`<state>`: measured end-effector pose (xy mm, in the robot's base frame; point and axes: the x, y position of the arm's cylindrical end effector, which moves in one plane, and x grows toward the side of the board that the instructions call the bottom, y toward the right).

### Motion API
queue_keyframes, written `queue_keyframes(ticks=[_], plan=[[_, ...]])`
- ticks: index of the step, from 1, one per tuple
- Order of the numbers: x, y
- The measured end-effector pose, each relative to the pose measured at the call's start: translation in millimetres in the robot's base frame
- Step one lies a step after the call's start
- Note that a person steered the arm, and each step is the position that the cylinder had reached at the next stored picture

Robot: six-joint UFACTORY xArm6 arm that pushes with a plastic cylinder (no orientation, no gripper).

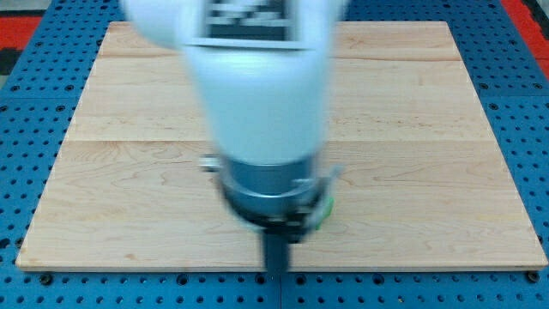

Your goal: Move the green star at the top of the green circle

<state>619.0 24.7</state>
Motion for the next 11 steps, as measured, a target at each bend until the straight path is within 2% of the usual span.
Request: queue_keyframes(ticks=[1,3,5,7,11], plan=[[-10.0,46.1],[-50.1,40.5],[-75.8,0.3],[-101.1,3.8],[-107.3,4.6]])
